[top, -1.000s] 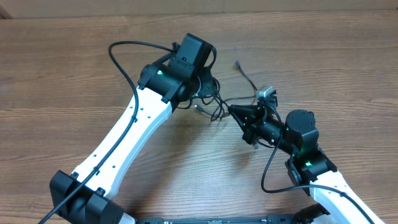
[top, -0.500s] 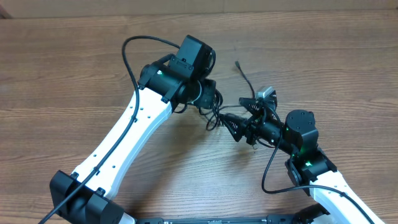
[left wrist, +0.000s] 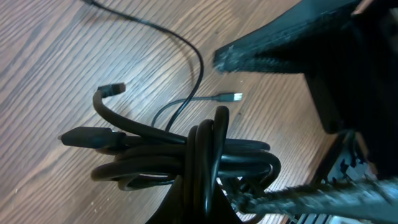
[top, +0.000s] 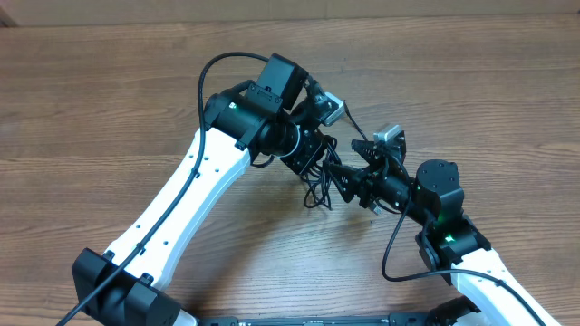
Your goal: Untangle cables
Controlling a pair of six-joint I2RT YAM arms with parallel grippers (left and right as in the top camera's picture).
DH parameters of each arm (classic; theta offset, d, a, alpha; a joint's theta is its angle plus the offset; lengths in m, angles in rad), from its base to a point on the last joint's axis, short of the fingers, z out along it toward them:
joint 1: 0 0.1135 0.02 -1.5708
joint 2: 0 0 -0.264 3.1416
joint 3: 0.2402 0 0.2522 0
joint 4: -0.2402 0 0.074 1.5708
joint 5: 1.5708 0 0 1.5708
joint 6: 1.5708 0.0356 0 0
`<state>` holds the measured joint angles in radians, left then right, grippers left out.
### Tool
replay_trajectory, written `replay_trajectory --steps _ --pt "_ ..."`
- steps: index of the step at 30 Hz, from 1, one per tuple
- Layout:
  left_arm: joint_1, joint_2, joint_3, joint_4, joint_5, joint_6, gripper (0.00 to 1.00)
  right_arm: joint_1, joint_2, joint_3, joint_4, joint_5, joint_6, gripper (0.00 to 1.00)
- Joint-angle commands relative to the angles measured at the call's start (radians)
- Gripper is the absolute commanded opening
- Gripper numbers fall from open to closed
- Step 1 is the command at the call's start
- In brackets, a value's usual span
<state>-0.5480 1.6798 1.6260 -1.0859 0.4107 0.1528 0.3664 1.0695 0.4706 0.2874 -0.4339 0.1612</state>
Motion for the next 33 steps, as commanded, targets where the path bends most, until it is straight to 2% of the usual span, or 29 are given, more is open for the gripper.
replay_trajectory --steps 1,3,6,8,11,14,18,23,26,33 --pt "-0.002 0.0 0.021 0.009 0.062 0.056 0.05 -0.002 -0.013 0.008 0.005 0.013 -0.011 0.69" --pt "-0.002 0.0 0.021 0.01 0.062 0.056 0.04 -0.002 -0.013 0.008 0.005 0.014 -0.014 0.54" --pt "-0.002 0.0 0.021 0.01 0.061 0.056 0.04 -0.002 -0.013 0.008 0.005 0.014 -0.014 0.26" --pt "-0.002 0.0 0.021 0.013 0.061 0.05 0.04 -0.002 -0.013 0.008 0.005 0.014 -0.014 0.15" --pt "-0.002 0.0 0.021 0.023 0.048 0.022 0.04 -0.002 -0.013 0.008 0.005 0.014 -0.014 0.04" --pt "-0.002 0.0 0.021 0.038 -0.014 -0.045 0.04 -0.002 -0.013 0.008 0.001 0.014 -0.013 0.04" --pt "-0.002 0.0 0.021 0.055 -0.188 -0.238 0.04 -0.002 -0.013 0.008 -0.017 0.013 -0.013 0.04" --pt "-0.002 0.0 0.021 0.066 -0.336 -0.447 0.05 -0.002 -0.013 0.008 -0.04 0.006 -0.013 0.04" --pt "-0.002 0.0 0.021 0.066 -0.399 -0.575 0.04 -0.002 -0.013 0.008 -0.048 -0.009 -0.013 0.04" --pt "-0.002 0.0 0.021 0.063 -0.485 -0.772 0.04 -0.002 -0.013 0.008 -0.068 -0.016 -0.013 0.04"
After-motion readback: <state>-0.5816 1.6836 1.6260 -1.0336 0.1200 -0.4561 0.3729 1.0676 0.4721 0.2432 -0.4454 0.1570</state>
